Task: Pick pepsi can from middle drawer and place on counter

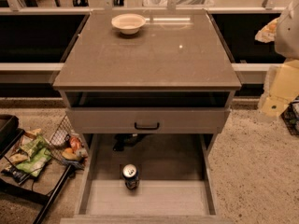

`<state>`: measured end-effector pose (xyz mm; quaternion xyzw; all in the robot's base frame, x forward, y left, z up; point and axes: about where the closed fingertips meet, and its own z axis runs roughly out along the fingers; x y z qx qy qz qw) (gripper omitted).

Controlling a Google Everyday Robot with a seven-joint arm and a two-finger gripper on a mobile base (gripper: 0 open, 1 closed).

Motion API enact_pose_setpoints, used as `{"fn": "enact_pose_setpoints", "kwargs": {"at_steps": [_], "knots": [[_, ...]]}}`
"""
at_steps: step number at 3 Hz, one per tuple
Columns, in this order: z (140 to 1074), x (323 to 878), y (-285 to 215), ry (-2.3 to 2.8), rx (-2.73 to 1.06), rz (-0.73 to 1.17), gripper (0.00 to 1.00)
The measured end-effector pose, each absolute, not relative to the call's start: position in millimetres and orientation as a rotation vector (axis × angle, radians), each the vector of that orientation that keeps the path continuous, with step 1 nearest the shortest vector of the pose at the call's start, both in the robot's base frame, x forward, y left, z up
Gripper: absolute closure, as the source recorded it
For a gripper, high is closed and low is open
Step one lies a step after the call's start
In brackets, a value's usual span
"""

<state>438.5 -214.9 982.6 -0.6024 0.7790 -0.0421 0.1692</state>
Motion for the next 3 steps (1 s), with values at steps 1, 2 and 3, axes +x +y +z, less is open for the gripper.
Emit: {"fn": "enact_pose_setpoints", "kwargs": {"at_steps": [1, 2, 3], "knots": [[982.6, 438.5, -214.9, 2.214, -1.712, -0.12, 0.0], [978.3, 443.7, -215.1, 2.191, -1.693, -0.105, 0.0], [967.6, 448.2, -213.9, 2.171, -1.69, -0.075, 0.0]]}}
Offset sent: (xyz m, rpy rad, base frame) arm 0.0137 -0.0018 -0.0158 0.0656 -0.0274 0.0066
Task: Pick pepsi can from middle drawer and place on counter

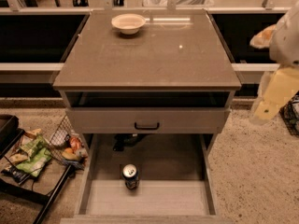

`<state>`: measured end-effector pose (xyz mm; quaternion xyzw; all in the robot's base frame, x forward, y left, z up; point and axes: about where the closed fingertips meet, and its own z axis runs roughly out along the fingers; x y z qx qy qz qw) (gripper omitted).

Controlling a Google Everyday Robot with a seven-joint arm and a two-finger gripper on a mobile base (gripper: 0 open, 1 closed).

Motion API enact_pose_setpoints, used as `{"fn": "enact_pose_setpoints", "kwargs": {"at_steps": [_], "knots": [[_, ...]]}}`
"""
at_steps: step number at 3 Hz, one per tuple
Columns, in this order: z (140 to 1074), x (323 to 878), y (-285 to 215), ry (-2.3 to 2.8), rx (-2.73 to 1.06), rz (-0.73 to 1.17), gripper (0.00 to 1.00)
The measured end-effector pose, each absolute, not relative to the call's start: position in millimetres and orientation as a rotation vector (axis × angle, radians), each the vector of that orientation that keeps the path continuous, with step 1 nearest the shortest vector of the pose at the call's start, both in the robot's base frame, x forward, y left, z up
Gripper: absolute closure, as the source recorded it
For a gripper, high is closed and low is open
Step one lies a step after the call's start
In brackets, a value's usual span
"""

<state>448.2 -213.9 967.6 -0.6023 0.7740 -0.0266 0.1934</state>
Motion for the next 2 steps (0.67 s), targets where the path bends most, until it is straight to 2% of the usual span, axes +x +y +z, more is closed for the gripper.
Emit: {"fn": "enact_pose_setpoints", "kwargs": {"at_steps": [2], "knots": [[806.5, 438.8, -200.0, 1.98, -1.585, 0.363, 0.0]]}}
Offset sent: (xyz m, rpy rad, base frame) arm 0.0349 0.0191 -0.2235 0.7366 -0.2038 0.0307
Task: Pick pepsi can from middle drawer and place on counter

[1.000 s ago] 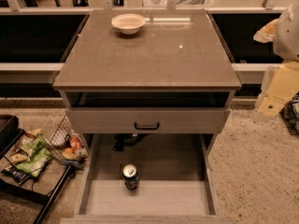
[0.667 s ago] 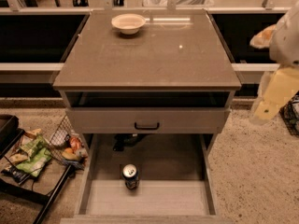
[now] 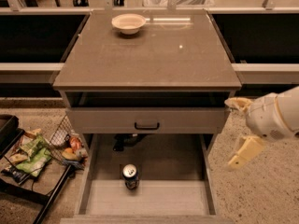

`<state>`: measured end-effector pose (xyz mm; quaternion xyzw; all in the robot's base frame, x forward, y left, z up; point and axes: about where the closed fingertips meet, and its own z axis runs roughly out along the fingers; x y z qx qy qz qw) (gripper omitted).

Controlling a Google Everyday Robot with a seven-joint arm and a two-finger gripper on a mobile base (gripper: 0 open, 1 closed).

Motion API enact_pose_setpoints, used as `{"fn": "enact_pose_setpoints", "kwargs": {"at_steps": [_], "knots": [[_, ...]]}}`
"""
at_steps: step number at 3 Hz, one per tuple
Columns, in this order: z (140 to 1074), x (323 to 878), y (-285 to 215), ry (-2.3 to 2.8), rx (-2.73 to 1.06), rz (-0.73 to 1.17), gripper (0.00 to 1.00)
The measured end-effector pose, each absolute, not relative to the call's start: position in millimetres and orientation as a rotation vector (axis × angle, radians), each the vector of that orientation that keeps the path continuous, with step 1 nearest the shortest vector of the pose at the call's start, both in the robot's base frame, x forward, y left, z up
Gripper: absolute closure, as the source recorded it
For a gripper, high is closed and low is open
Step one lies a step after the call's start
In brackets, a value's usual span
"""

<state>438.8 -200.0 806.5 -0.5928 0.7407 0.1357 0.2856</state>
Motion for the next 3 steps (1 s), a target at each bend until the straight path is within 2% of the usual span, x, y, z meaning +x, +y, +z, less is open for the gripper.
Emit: {"fn": "enact_pose_setpoints", "kwargs": {"at_steps": [2, 3], "knots": [[723.6, 451.5, -175.8, 1.82, -1.27, 0.532, 0.0], [724.0, 451.4, -175.7, 1.82, -1.272, 0.531, 0.0]]}}
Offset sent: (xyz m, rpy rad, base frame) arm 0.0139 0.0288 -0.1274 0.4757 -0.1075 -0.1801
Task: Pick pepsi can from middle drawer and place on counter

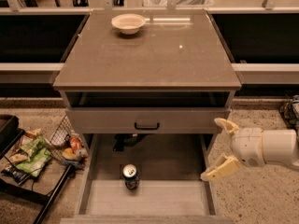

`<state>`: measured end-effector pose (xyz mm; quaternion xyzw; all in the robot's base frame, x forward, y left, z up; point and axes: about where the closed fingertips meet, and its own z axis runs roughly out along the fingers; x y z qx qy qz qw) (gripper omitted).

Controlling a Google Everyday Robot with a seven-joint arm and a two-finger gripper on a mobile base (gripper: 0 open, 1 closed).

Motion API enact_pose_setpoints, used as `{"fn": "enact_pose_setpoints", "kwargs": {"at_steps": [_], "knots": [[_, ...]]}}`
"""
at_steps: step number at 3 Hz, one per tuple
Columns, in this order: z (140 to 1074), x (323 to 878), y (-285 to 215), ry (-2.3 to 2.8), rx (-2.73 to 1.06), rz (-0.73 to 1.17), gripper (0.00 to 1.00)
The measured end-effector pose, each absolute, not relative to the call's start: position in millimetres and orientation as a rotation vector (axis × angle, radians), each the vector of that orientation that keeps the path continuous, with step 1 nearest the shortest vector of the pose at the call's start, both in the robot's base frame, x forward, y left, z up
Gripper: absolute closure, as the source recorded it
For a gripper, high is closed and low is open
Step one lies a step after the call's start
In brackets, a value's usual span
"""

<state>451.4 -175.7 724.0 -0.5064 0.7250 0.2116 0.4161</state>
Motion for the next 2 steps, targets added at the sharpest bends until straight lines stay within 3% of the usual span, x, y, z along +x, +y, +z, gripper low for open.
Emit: {"fn": "enact_pose_setpoints", "kwargs": {"at_steps": [2], "knots": [[633.5, 454.6, -126.1, 1.771, -1.216, 0.608, 0.0]]}}
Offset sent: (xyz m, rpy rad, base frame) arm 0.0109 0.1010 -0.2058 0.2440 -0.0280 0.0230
